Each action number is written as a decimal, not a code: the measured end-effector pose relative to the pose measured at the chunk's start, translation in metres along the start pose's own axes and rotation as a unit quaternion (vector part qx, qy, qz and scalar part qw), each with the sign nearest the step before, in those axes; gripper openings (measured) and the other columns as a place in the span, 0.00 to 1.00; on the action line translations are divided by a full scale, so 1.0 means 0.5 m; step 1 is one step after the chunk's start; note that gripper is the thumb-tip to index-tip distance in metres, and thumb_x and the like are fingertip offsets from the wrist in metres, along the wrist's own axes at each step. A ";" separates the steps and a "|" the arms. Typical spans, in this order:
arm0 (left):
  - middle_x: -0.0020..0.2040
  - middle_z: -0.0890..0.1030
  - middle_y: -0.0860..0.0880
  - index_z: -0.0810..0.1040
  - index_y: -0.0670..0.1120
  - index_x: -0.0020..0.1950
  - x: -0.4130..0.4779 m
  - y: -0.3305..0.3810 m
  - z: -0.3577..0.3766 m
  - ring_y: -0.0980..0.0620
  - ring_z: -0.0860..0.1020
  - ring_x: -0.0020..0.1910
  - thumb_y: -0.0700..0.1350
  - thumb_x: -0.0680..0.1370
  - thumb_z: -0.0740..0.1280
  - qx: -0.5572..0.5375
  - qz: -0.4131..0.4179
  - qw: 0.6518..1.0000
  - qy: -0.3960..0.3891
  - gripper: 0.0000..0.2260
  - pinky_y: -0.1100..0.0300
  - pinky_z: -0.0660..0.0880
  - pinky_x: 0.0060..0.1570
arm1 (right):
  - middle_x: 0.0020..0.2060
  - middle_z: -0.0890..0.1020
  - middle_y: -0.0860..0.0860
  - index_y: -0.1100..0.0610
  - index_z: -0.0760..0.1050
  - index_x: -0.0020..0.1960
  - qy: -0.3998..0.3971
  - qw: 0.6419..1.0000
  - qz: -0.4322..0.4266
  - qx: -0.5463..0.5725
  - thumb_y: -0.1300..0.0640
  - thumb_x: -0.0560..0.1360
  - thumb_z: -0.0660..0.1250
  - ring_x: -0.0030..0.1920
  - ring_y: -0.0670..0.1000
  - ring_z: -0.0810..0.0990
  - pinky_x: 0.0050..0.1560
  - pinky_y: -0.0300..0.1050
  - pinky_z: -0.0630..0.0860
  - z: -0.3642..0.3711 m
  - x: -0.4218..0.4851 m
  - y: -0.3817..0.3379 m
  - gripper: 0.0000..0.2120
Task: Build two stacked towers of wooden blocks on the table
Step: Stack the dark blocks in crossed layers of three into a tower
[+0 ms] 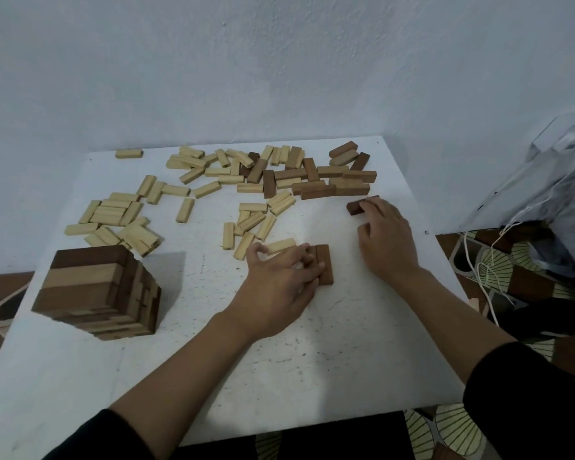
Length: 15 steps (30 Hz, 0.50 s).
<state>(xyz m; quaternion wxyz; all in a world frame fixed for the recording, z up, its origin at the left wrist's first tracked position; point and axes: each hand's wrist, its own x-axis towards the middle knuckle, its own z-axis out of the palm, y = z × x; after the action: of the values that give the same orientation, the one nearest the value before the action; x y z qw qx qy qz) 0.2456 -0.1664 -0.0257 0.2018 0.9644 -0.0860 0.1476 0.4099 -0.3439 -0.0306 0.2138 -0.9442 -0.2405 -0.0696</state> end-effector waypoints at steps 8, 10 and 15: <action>0.62 0.78 0.56 0.83 0.55 0.62 -0.035 0.014 -0.007 0.58 0.77 0.63 0.53 0.81 0.58 -0.002 -0.030 1.000 -0.003 0.17 0.46 0.59 0.56 | 0.71 0.73 0.55 0.62 0.74 0.68 -0.003 0.995 -0.030 0.099 0.68 0.78 0.62 0.74 0.53 0.67 0.70 0.42 0.64 -0.005 -0.115 -0.052 0.19; 0.62 0.79 0.56 0.84 0.55 0.61 -0.046 0.015 -0.009 0.58 0.77 0.63 0.53 0.81 0.58 -0.007 -0.032 0.999 0.005 0.17 0.45 0.60 0.55 | 0.69 0.75 0.55 0.63 0.76 0.66 0.000 0.993 -0.044 0.113 0.68 0.78 0.63 0.73 0.54 0.70 0.69 0.41 0.65 -0.005 -0.143 -0.060 0.17; 0.63 0.79 0.56 0.85 0.56 0.59 -0.095 0.019 -0.014 0.61 0.74 0.66 0.51 0.80 0.63 -0.017 -0.044 0.999 0.024 0.13 0.45 0.60 0.56 | 0.62 0.81 0.54 0.62 0.81 0.57 0.014 0.984 -0.079 0.161 0.68 0.76 0.65 0.68 0.51 0.75 0.67 0.37 0.68 -0.010 -0.213 -0.080 0.11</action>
<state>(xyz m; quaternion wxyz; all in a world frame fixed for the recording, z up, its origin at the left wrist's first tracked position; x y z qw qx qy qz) 0.1971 -0.1672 -0.0313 0.2261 0.9600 -0.0409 0.1600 0.2971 -0.3597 -0.0364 0.3601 -0.8745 -0.3195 -0.0595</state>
